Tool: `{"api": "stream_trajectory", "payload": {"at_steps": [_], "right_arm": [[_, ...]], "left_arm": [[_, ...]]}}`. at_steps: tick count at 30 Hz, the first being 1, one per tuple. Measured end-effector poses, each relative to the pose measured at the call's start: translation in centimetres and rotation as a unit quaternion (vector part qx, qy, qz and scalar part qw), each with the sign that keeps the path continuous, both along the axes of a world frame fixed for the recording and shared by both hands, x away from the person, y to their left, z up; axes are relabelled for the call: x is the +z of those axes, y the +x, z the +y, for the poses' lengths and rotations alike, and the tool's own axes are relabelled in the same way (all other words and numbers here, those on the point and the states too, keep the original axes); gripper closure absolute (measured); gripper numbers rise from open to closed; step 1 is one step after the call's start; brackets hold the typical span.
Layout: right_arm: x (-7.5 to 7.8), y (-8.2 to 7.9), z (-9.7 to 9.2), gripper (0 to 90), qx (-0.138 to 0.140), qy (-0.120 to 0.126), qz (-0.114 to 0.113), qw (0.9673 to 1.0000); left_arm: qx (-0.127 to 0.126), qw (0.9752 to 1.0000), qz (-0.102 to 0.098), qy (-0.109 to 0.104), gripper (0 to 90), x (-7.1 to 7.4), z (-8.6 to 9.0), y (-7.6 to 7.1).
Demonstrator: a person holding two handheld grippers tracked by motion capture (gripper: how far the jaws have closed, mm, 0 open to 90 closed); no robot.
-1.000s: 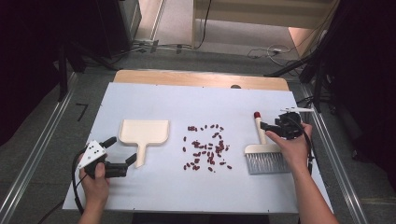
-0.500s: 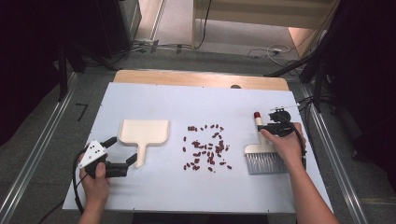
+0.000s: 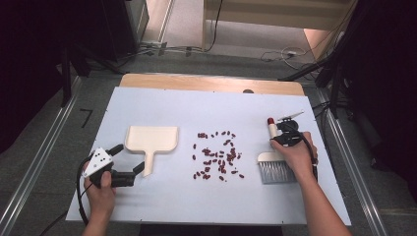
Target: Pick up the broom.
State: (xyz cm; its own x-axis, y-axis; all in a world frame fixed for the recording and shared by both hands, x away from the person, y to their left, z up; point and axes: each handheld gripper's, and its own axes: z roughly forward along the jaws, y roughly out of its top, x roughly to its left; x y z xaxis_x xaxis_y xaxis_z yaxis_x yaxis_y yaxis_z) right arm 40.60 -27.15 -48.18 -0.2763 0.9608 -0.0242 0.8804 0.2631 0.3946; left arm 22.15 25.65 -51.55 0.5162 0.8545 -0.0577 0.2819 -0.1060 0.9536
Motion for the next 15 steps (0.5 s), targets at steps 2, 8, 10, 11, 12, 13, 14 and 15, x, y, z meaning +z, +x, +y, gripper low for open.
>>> {"api": "stream_trajectory", "payload": {"at_steps": [2,8,10,11,12,13,14,15], "right_arm": [[-0.01,-0.02,0.22,63.5,-0.007,-0.005,0.002,1.0],[-0.07,0.17,0.07,63.5,-0.021,0.007,0.009,0.9997],[-0.07,0.15,0.05,65.7,-0.023,0.008,0.008,0.9997],[-0.07,0.13,0.0,66.3,-0.027,0.011,0.007,0.9996],[-0.09,0.09,-0.05,67.7,-0.032,0.015,0.006,0.9994],[-0.1,0.06,-0.13,68.7,-0.036,0.017,0.004,0.9992],[-0.1,0.06,-0.13,68.7,-0.036,0.017,0.004,0.9992],[-0.15,-0.01,-0.15,68.8,-0.035,0.017,0.0,0.9992]], "left_arm": [[0.0,1.0,0.001,0.001,0.0,-0.01,-0.03,0.02],[0.001,1.0,0.003,0.008,0.0,0.0,-0.13,0.07],[0.0,0.9999,0.004,0.012,0.0,0.01,-0.21,0.07],[0.0,0.9999,0.004,0.013,0.0,0.01,-0.21,0.07],[0.0,0.9999,0.004,0.013,0.0,0.01,-0.21,0.07],[0.0,0.9999,0.004,0.013,0.0,0.01,-0.22,0.07],[0.0,0.9999,0.004,0.013,0.0,0.01,-0.22,0.07],[0.001,0.9999,0.004,0.012,0.0,0.01,-0.22,0.06]]}}
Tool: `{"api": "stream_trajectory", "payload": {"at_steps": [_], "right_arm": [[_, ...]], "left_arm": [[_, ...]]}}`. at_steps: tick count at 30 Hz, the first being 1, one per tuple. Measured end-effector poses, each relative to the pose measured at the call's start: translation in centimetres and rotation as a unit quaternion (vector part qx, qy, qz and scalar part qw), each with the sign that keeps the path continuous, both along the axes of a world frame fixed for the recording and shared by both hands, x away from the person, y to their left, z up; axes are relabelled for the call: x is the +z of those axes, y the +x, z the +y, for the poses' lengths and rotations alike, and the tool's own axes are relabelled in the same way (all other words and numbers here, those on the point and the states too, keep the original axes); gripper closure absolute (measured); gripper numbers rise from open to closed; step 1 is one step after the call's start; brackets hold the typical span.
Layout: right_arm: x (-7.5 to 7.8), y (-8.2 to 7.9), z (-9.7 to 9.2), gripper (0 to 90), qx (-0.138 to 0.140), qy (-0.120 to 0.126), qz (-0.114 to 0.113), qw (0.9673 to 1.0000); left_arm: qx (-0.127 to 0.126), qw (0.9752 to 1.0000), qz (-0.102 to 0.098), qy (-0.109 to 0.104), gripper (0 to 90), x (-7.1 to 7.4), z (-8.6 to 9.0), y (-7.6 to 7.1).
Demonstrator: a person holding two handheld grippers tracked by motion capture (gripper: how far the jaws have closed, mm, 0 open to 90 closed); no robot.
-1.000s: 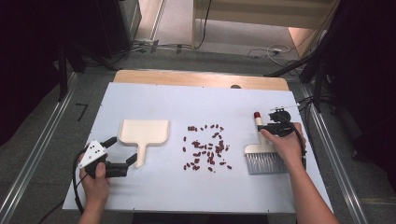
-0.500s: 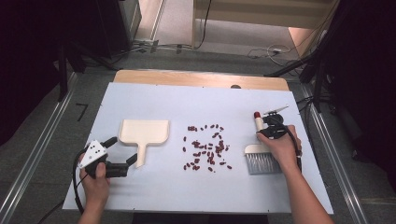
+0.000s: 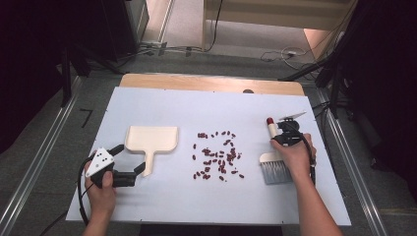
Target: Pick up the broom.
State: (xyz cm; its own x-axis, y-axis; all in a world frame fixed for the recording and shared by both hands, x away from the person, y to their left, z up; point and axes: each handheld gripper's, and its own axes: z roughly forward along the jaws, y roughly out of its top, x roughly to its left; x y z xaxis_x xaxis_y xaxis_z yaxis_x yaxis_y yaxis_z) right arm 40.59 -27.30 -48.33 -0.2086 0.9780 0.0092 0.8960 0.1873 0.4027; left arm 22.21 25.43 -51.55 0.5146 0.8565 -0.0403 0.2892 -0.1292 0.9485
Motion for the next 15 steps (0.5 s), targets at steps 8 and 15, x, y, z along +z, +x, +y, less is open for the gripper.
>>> {"api": "stream_trajectory", "payload": {"at_steps": [8,15], "right_arm": [[-0.2,-0.7,-0.9,69.2,0.008,0.035,-0.026,0.999],[0.5,-2.0,-2.0,69.2,0.013,0.078,-0.076,0.994]], "left_arm": [[0.002,1.0,-0.001,-0.001,0.0,0.0,0.0,0.0],[0.001,1.0,-0.001,0.0,0.0,0.0,0.0,0.0]]}}
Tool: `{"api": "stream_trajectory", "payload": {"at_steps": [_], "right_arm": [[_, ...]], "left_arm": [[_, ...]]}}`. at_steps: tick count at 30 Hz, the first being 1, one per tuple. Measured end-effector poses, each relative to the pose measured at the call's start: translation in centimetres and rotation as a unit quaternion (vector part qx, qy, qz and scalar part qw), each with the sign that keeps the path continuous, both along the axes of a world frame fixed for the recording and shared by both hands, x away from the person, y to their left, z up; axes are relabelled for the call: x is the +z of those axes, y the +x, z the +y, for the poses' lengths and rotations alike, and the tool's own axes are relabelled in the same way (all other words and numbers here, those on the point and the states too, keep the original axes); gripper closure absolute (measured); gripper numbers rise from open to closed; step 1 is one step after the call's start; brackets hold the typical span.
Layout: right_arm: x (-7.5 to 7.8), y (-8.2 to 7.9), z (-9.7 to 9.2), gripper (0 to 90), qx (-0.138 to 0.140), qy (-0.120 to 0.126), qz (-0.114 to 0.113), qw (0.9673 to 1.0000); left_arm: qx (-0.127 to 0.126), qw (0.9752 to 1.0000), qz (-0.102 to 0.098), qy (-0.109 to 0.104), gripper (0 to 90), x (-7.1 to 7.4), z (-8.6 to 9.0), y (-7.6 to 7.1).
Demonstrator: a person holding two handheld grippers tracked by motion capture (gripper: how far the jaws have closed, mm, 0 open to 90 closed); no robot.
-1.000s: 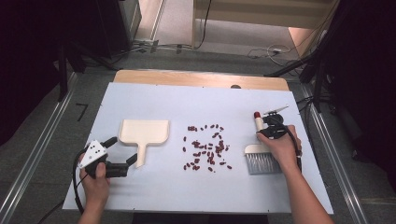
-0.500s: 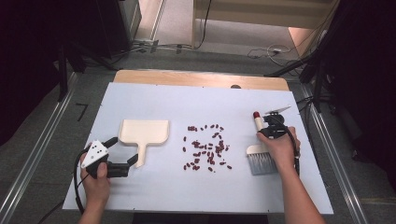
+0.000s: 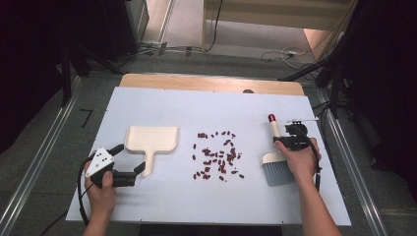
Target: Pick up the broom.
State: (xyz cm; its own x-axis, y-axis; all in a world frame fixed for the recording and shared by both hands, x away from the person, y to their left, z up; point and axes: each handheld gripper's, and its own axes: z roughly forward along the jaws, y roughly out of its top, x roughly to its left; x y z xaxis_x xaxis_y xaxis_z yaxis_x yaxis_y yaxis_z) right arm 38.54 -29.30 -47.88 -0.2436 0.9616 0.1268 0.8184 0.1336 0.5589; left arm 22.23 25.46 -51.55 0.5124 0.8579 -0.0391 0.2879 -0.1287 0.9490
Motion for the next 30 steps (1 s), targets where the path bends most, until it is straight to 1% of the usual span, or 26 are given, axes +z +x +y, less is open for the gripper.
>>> {"api": "stream_trajectory", "payload": {"at_steps": [2,3,4,5,6,8,9,10,11,12,13,14,15,16,17,18,19,21,23,24,25,26,27,28,29,30], "right_arm": [[0.3,-0.5,-0.4,69.2,0.0,0.021,-0.014,0.9997],[0.3,-0.5,-0.4,69.2,0.0,0.021,-0.014,0.9997],[0.5,-0.7,-0.7,69.1,-0.003,0.03,-0.021,0.9993],[0.8,-1.2,-1.1,69.2,-0.006,0.053,-0.038,0.9978],[0.8,-1.2,-1.1,69.2,-0.006,0.053,-0.038,0.9978],[1.1,-1.7,-1.6,69.2,-0.007,0.079,-0.052,0.9955],[1.3,-2.0,-1.8,69.2,-0.001,0.09,-0.062,0.9941],[1.6,-2.6,-2.0,69.2,-0.002,0.099,-0.079,0.992],[1.6,-2.6,-2.0,69.2,-0.002,0.099,-0.079,0.992],[1.8,-2.9,-2.1,69.2,0.0,0.104,-0.089,0.9906],[1.9,-3.2,-2.2,69.2,0.002,0.112,-0.101,0.9886],[2.2,-3.8,-2.4,69.2,-0.001,0.122,-0.118,0.9855],[2.4,-4.1,-2.6,69.2,-0.001,0.13,-0.127,0.9833],[2.4,-4.1,-2.6,69.2,-0.001,0.13,-0.127,0.9833],[2.6,-4.6,-2.9,69.2,-0.006,0.142,-0.144,0.9793],[2.8,-4.8,-3.0,69.2,-0.005,0.151,-0.15,0.977],[2.8,-4.8,-3.0,69.2,-0.005,0.151,-0.15,0.977],[3.1,-5.3,-3.2,69.2,0.002,0.162,-0.168,0.9724],[3.3,-5.8,-3.3,69.1,0.003,0.17,-0.18,0.9687],[3.5,-6.2,-3.4,69.2,0.008,0.181,-0.194,0.9643],[3.5,-6.2,-3.4,69.2,0.008,0.181,-0.194,0.9643],[3.6,-6.4,-3.4,69.2,0.01,0.184,-0.199,0.9625],[3.7,-6.8,-3.4,69.1,0.013,0.184,-0.211,0.9597],[3.7,-6.8,-3.4,69.1,0.013,0.184,-0.211,0.9597],[3.8,-7.0,-3.3,69.2,0.017,0.185,-0.22,0.9577],[3.9,-7.1,-3.3,69.1,0.018,0.184,-0.225,0.9568]], "left_arm": [[0.0,1.0,0.0,0.0,0.0,0.0,0.0,0.0],[0.001,1.0,0.0,0.0,0.0,0.0,0.0,0.0],[0.0,1.0,0.0,0.001,0.0,0.0,0.0,0.0],[0.001,1.0,0.0,0.001,0.0,0.0,0.0,0.0],[0.001,1.0,0.0,0.001,0.0,0.0,0.0,0.0],[0.002,1.0,0.0,0.003,0.0,0.0,0.0,0.0],[0.002,1.0,0.0,0.004,0.0,0.0,0.0,0.0],[0.003,1.0,0.001,0.004,0.0,0.0,0.0,0.0],[0.002,1.0,0.0,0.004,0.0,0.0,0.0,0.0],[0.002,1.0,0.0,0.004,0.0,0.0,0.0,0.0],[0.003,1.0,-0.001,0.004,0.0,0.0,0.0,0.0],[0.003,1.0,-0.001,0.005,0.0,0.0,-0.1,0.0],[0.003,1.0,-0.001,0.005,0.0,0.0,-0.1,0.0],[0.003,1.0,-0.001,0.006,0.0,0.0,-0.1,0.0],[0.005,1.0,-0.001,0.006,0.0,0.1,-0.1,0.0],[0.006,0.9999,-0.002,0.008,0.0,0.1,-0.2,0.0],[0.007,0.9999,-0.003,0.013,0.0,0.2,-0.2,0.0],[0.007,0.9999,-0.003,0.014,0.0,0.3,-0.3,0.0],[0.006,0.9999,-0.004,0.013,0.0,0.5,-0.3,0.0],[0.005,1.0,-0.007,0.003,0.0,0.8,-0.5,0.0],[0.005,1.0,-0.007,0.003,0.0,0.8,-0.5,0.0],[0.003,0.9999,-0.009,0.005,0.0,1.1,-0.6,-0.1],[0.002,0.9999,-0.013,0.008,0.0,1.3,-0.8,-0.1],[-0.001,0.9998,-0.017,0.012,0.0,1.7,-1.0,-0.1],[-0.004,0.9997,-0.019,0.017,0.0,2.0,-1.3,-0.2],[-0.006,0.9995,-0.022,0.021,0.0,2.3,-1.5,-0.2]]}}
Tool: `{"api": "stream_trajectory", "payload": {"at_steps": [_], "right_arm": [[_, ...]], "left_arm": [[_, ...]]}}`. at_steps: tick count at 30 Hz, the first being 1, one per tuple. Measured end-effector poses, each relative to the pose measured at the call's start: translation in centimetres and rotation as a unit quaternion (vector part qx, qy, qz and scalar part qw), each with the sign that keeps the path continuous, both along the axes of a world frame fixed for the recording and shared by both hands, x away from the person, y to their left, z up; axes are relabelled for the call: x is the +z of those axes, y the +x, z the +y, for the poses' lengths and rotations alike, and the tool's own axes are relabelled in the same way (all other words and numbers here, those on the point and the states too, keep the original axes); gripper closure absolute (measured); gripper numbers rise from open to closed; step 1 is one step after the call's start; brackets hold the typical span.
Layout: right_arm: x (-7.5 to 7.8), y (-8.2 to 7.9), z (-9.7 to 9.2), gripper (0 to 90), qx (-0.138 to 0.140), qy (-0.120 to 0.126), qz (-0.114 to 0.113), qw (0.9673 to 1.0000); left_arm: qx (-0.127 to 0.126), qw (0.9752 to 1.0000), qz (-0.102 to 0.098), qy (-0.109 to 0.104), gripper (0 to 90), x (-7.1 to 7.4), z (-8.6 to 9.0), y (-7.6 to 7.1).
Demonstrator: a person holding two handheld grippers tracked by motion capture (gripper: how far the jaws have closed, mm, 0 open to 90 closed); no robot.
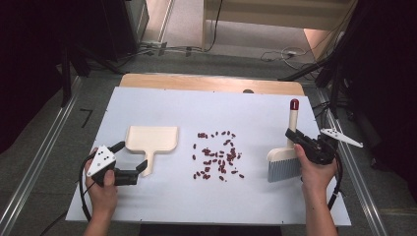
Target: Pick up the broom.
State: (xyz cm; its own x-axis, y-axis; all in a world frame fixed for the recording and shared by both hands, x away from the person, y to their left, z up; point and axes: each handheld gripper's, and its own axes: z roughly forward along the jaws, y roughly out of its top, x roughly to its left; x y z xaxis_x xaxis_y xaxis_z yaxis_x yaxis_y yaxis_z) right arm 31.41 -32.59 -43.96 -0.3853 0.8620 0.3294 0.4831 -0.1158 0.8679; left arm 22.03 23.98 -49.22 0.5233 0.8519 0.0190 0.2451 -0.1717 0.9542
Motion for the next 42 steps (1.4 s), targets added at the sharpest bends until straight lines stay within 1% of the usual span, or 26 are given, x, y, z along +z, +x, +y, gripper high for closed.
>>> {"api": "stream_trajectory", "payload": {"at_steps": [1,2,3,4,5,9,15,17,18,21,22,25,29,32,33,35,37,40,41,42], "right_arm": [[0.1,-0.1,0.1,69.1,0.0,-0.007,-0.005,1.0],[0.2,-0.5,0.2,69.1,0.003,-0.008,-0.02,0.9998],[0.2,-0.5,0.2,69.1,0.003,-0.008,-0.02,0.9998],[0.4,-0.8,0.4,69.1,0.006,-0.008,-0.027,0.9996],[0.4,-0.8,0.4,69.1,0.006,-0.008,-0.027,0.9996],[1.0,-1.5,1.0,69.1,0.015,-0.008,-0.043,0.9989],[1.6,-2.2,1.8,69.1,0.025,-0.004,-0.053,0.9983],[1.8,-2.4,2.2,69.1,0.03,-0.005,-0.055,0.998],[1.9,-2.6,2.6,69.1,0.033,-0.004,-0.058,0.9977],[1.9,-2.6,2.9,69.1,0.04,0.002,-0.059,0.9975],[2.0,-2.7,3.3,69.1,0.042,0.001,-0.062,0.9972],[2.0,-2.9,3.8,69.1,0.045,-0.001,-0.065,0.9969],[2.2,-3.2,4.5,69.1,0.054,-0.001,-0.07,0.9961],[2.1,-3.4,5.2,69.1,0.058,-0.003,-0.074,0.9955],[2.1,-3.5,5.7,69.1,0.064,-0.006,-0.074,0.9951],[2.1,-3.6,6.0,69.1,0.066,-0.009,-0.077,0.9948],[2.0,-3.8,6.7,69.1,0.072,-0.013,-0.079,0.9942],[1.9,-4.0,7.1,69.1,0.075,-0.015,-0.082,0.9937],[1.9,-4.2,7.6,69.1,0.079,-0.016,-0.082,0.9933],[1.9,-4.2,7.6,69.1,0.079,-0.016,-0.082,0.9933]], "left_arm": [[0.0,1.0,-0.002,-0.001,0.0,0.3,-0.3,0.0],[-0.001,1.0,-0.005,-0.003,0.0,0.6,-0.5,-0.1],[-0.002,1.0,-0.003,-0.001,0.0,0.9,-0.7,-0.1],[0.001,1.0,0.001,0.0,0.0,1.3,-1.0,-0.1],[0.005,1.0,0.005,0.0,0.0,1.6,-1.3,-0.1],[-0.007,0.9999,0.002,-0.007,0.0,2.8,-2.3,-0.1],[-0.028,0.9995,-0.009,-0.013,0.0,4.5,-4.0,0.1],[-0.024,0.9996,-0.004,-0.01,0.0,4.9,-4.6,0.5],[-0.027,0.9996,-0.003,-0.013,0.0,5.1,-4.8,0.7],[-0.031,0.9992,-0.004,-0.025,0.0,5.6,-5.4,1.3],[-0.033,0.999,-0.004,-0.03,0.0,5.7,-5.6,1.5],[-0.04,0.9986,-0.004,-0.035,0.0,5.9,-6.4,1.7],[-0.057,0.9977,-0.004,-0.036,0.0,5.9,-7.3,1.8],[-0.072,0.9966,-0.005,-0.039,0.0,5.9,-8.1,1.8],[-0.077,0.9963,-0.004,-0.04,0.0,5.9,-8.3,1.8],[-0.087,0.9954,-0.004,-0.04,0.0,5.9,-8.9,1.7],[-0.092,0.9948,-0.001,-0.044,2.1,6.0,-9.4,1.6],[-0.109,0.9929,0.002,-0.047,2.1,6.0,-10.3,1.5],[-0.113,0.9925,0.005,-0.046,2.1,5.9,-10.7,1.4],[-0.119,0.9919,0.006,-0.045,2.1,5.9,-11.0,1.4]]}}
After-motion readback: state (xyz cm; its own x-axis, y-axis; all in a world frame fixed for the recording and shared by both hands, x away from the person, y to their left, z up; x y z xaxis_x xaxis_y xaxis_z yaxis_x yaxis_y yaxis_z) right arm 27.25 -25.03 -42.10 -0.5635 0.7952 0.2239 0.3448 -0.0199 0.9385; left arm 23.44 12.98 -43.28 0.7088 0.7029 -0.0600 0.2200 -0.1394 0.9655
